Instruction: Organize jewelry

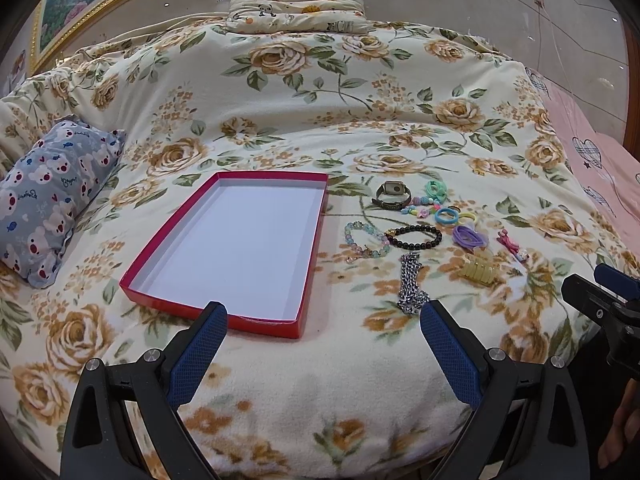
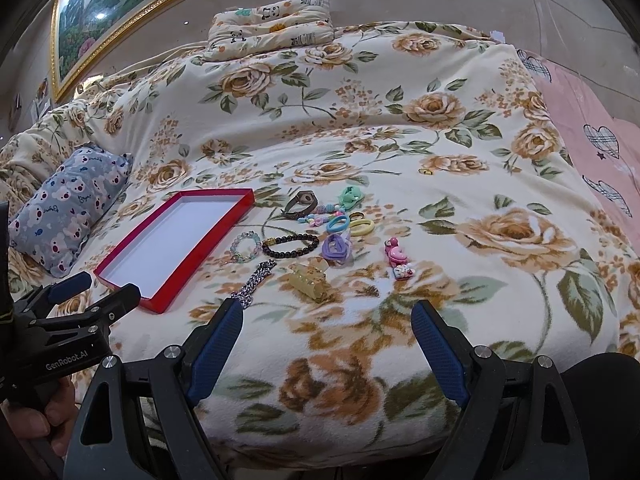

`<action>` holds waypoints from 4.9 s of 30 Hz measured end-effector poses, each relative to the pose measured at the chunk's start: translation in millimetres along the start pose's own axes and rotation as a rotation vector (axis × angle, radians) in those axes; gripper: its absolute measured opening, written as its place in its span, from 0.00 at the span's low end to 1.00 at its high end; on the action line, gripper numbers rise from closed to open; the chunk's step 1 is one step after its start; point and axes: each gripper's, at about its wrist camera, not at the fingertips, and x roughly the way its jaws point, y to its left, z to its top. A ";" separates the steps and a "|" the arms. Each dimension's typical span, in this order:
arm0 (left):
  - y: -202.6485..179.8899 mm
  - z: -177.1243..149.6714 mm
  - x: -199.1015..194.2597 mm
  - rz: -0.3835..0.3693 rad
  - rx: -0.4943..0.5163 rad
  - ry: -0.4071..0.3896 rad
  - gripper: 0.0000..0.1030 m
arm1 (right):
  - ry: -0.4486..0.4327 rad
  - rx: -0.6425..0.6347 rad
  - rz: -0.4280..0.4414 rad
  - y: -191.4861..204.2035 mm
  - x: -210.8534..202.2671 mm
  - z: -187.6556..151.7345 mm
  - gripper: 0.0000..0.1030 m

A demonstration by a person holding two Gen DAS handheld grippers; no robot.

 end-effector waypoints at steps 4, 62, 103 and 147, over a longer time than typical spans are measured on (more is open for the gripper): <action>-0.5 -0.3 0.0 -0.001 0.001 0.001 0.95 | -0.002 -0.005 -0.006 0.8 0.1 -1.5 0.85; -24.5 48.1 159.6 -0.225 0.102 0.309 0.61 | 0.298 0.147 0.265 -22.7 119.9 22.1 0.54; 89.1 85.7 77.9 -0.221 -0.148 0.114 0.08 | 0.280 0.023 0.471 67.6 137.8 64.3 0.41; 175.0 56.6 161.0 0.013 -0.290 0.284 0.16 | 0.443 -0.300 0.540 207.8 210.1 39.5 0.43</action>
